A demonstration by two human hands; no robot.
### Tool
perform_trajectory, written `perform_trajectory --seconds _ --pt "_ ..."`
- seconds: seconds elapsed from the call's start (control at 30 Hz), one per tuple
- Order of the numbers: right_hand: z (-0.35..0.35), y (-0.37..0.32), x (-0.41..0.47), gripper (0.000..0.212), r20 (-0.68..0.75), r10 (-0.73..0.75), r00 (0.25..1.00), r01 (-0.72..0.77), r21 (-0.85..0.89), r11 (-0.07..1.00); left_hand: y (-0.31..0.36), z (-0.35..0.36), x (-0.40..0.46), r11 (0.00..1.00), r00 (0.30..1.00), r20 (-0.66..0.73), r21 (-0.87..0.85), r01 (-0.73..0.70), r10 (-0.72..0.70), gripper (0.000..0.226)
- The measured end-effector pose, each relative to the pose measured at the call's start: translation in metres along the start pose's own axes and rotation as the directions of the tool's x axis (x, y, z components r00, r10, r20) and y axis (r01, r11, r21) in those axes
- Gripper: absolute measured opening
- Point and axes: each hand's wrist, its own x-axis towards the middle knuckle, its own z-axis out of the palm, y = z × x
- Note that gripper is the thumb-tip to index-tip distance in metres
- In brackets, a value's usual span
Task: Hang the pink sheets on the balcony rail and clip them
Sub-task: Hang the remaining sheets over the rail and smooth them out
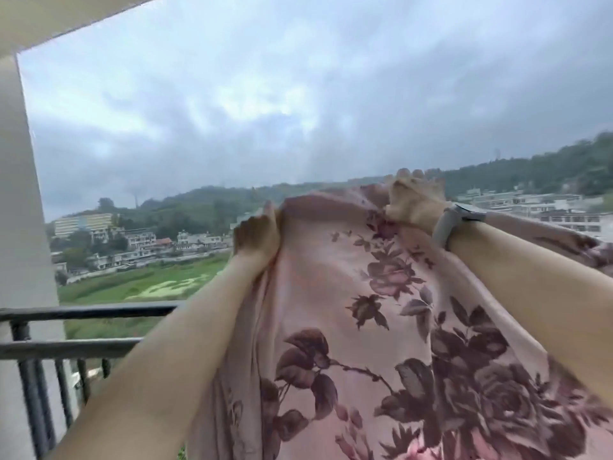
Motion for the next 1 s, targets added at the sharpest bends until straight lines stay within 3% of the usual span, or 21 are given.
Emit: perform_trajectory --seconds 0.03,0.07,0.1,0.13,0.2,0.27,0.33,0.37,0.43,0.47,0.53,0.57,0.6,0.67,0.73,0.77,0.83,0.9,0.97,1.0 --pt "0.004 -0.01 -0.007 0.025 0.103 -0.097 0.99 0.089 0.084 0.993 -0.011 0.024 -0.01 0.999 0.968 0.249 0.012 -0.031 0.027 0.027" --pt "0.009 -0.024 -0.016 0.028 0.215 -0.213 0.953 0.168 0.211 0.963 -0.023 0.045 -0.02 0.998 0.875 0.479 -0.008 -0.066 0.062 0.025" --pt "0.01 -0.038 -0.03 0.033 0.316 -0.342 0.885 0.224 0.356 0.907 -0.03 0.054 -0.026 0.996 0.786 0.611 -0.048 -0.078 0.091 0.024" --pt "0.007 -0.052 -0.047 0.038 0.385 -0.463 0.799 0.256 0.479 0.84 -0.032 0.055 -0.027 0.992 0.745 0.655 -0.09 -0.085 0.124 0.025" --pt "0.005 -0.082 -0.077 0.052 0.475 -0.586 0.656 0.257 0.589 0.766 -0.031 0.044 -0.024 0.981 0.756 0.631 -0.183 -0.071 0.173 0.019" --pt "0.01 -0.109 -0.103 0.06 0.464 -0.636 0.616 0.332 0.579 0.744 -0.031 0.036 -0.022 0.968 0.704 0.677 -0.246 -0.056 0.212 0.019" --pt "0.018 -0.135 -0.122 0.064 0.389 -0.633 0.669 0.478 0.427 0.768 -0.04 0.033 -0.028 0.96 0.593 0.767 -0.278 -0.041 0.247 0.033" --pt "0.022 -0.146 -0.129 0.063 0.336 -0.63 0.7 0.545 0.318 0.776 -0.048 0.032 -0.031 0.95 0.589 0.765 -0.311 -0.018 0.261 0.03" --pt "0.026 -0.161 -0.14 0.054 0.231 -0.6 0.766 0.557 0.228 0.799 -0.069 0.023 -0.038 0.9 0.678 0.685 -0.428 0.08 0.266 0.019" --pt "0.028 -0.166 -0.145 0.049 0.19 -0.566 0.802 0.519 0.246 0.819 -0.08 0.016 -0.041 0.862 0.767 0.591 -0.496 0.1 0.251 0.02" --pt "0.029 -0.17 -0.156 0.041 0.116 -0.477 0.871 0.431 0.283 0.857 -0.1 -0.003 -0.061 0.795 0.942 0.298 -0.604 0.059 0.156 0.022" --pt "0.03 -0.173 -0.162 0.037 0.078 -0.427 0.901 0.389 0.288 0.875 -0.109 -0.014 -0.079 0.745 0.987 0.125 -0.667 0.008 0.101 0.018" --pt "0.031 -0.177 -0.167 0.033 0.047 -0.385 0.922 0.356 0.289 0.889 -0.118 -0.028 -0.103 0.694 0.997 -0.019 -0.717 -0.061 0.068 0.012" --pt "0.031 -0.186 -0.174 0.026 0.018 -0.338 0.941 0.322 0.261 0.91 -0.136 -0.045 -0.153 0.639 0.984 -0.145 -0.748 -0.179 0.106 0.007" --pt "0.027 -0.196 -0.176 0.019 0.016 -0.308 0.951 0.299 0.193 0.934 -0.15 -0.044 -0.191 0.643 0.974 -0.109 -0.735 -0.214 0.2 0.009" --pt "0.024 -0.2 -0.176 0.015 0.002 -0.303 0.953 0.299 0.158 0.941 -0.155 -0.037 -0.204 0.667 0.972 -0.043 -0.721 -0.189 0.229 0.01" --pt "0.02 -0.204 -0.177 0.007 -0.028 -0.287 0.957 0.289 0.095 0.953 -0.159 -0.016 -0.219 0.749 0.956 0.174 -0.659 -0.067 0.238 0.034" --pt "0.018 -0.208 -0.179 0.007 -0.044 -0.247 0.968 0.249 0.065 0.966 -0.157 0.001 -0.23 0.721 0.843 0.45 -0.684 0.112 0.296 0.054" --pt "0.016 -0.213 -0.181 0.012 -0.057 -0.201 0.978 0.204 0.063 0.977 -0.154 0.003 -0.239 0.58 0.667 0.616 -0.747 0.325 0.419 0.035" --pt "0.014 -0.216 -0.182 0.017 -0.069 -0.183 0.981 0.188 0.065 0.98 -0.156 0.003 -0.24 0.541 0.617 0.648 -0.745 0.39 0.447 0.026"
